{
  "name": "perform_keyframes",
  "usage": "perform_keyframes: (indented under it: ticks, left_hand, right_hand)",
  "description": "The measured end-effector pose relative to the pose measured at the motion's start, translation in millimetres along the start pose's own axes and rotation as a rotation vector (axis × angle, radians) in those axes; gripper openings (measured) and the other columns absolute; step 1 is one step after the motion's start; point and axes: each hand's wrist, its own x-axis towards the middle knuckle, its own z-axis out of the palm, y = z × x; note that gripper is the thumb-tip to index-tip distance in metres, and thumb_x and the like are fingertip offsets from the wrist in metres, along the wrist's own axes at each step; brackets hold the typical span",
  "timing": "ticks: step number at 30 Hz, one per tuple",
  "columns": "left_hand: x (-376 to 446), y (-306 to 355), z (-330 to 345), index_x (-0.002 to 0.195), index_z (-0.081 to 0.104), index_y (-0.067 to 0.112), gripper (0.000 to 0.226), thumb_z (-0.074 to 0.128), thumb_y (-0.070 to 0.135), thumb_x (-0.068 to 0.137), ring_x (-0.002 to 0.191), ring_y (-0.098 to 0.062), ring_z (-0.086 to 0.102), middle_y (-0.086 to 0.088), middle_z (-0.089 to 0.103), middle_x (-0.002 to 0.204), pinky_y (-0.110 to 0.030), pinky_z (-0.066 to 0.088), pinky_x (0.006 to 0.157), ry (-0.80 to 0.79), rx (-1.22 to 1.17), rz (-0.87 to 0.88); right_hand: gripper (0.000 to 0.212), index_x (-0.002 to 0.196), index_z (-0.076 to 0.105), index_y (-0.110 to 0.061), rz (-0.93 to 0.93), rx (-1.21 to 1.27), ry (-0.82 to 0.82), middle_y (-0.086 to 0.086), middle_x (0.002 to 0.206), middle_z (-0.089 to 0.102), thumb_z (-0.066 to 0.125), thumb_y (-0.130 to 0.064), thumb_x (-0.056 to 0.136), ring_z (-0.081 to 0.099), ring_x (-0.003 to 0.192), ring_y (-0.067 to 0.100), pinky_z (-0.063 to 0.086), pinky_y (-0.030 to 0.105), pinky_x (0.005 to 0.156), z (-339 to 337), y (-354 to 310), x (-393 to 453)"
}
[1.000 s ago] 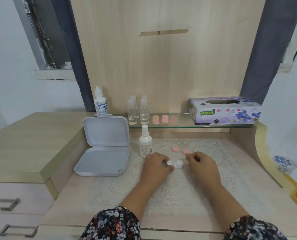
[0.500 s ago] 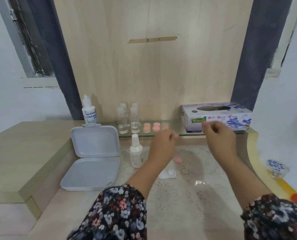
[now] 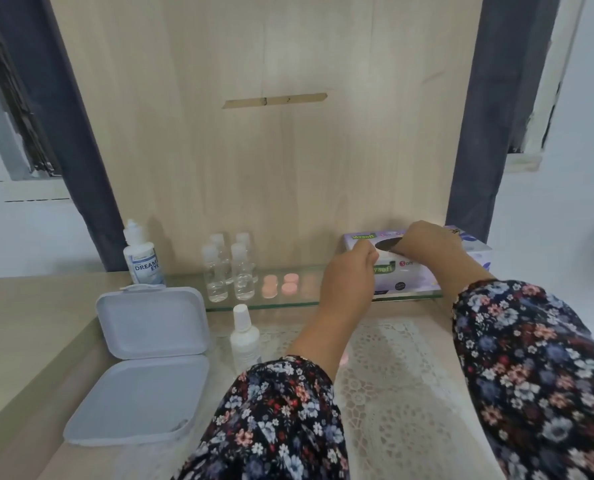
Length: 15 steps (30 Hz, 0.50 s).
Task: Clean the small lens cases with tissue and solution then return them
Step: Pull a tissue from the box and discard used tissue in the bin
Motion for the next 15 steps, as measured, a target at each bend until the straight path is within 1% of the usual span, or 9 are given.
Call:
perform_keyframes:
  ticks: [2, 5, 7, 11, 15]
  left_hand:
    - [0.0, -0.8, 1.3, 0.086, 0.052, 0.007, 0.017, 0.043, 0.014, 0.099, 0.069, -0.035, 0.05, -0.018, 0.056, 0.073, -0.04, 0.038, 0.059, 0.008, -0.004, 0.008]
    - [0.8, -2.5, 1.8, 0.087, 0.053, 0.009, 0.016, 0.044, 0.016, 0.099, 0.071, -0.035, 0.051, -0.017, 0.058, 0.075, -0.04, 0.04, 0.061, 0.011, -0.026, -0.008]
    - [0.3, -1.6, 1.3, 0.087, 0.053, 0.01, 0.016, 0.044, 0.017, 0.098, 0.073, -0.036, 0.052, -0.017, 0.058, 0.076, -0.041, 0.041, 0.063, 0.012, -0.031, -0.01]
    - [-0.2, -0.3, 0.2, 0.088, 0.054, 0.008, 0.017, 0.043, 0.016, 0.099, 0.073, -0.037, 0.053, -0.018, 0.059, 0.076, -0.041, 0.041, 0.064, 0.01, -0.029, -0.011]
    - [-0.6, 0.4, -0.6, 0.087, 0.055, 0.009, 0.018, 0.043, 0.016, 0.099, 0.072, -0.035, 0.053, -0.017, 0.058, 0.074, -0.04, 0.041, 0.062, 0.0, -0.035, -0.014]
  right_hand:
    - [0.042, 0.084, 0.055, -0.013, 0.0, -0.046, -0.041, 0.003, 0.079, 0.059, 0.053, -0.055, 0.086, 0.058, 0.083, 0.027, 0.04, 0.031, 0.075, -1.2, -1.8, 3.0]
    - [0.026, 0.079, 0.053, -0.013, 0.022, -0.084, -0.053, 0.003, 0.074, 0.055, 0.049, -0.035, 0.092, 0.056, 0.077, 0.025, 0.037, 0.031, 0.075, -0.7, -5.2, 5.2]
    - [0.019, 0.08, 0.054, -0.012, 0.032, -0.098, -0.046, 0.004, 0.072, 0.054, 0.046, -0.024, 0.092, 0.054, 0.074, 0.024, 0.037, 0.031, 0.074, 0.4, -7.4, 6.2]
    - [0.018, 0.075, 0.05, -0.011, 0.042, -0.141, -0.024, 0.003, 0.072, 0.052, 0.044, -0.014, 0.092, 0.053, 0.079, 0.025, 0.039, 0.032, 0.077, 2.1, -7.5, 5.6]
    - [0.02, 0.073, 0.046, -0.013, 0.054, -0.162, -0.005, 0.002, 0.073, 0.048, 0.044, -0.012, 0.093, 0.05, 0.086, 0.026, 0.036, 0.034, 0.082, 4.9, -5.2, 5.9]
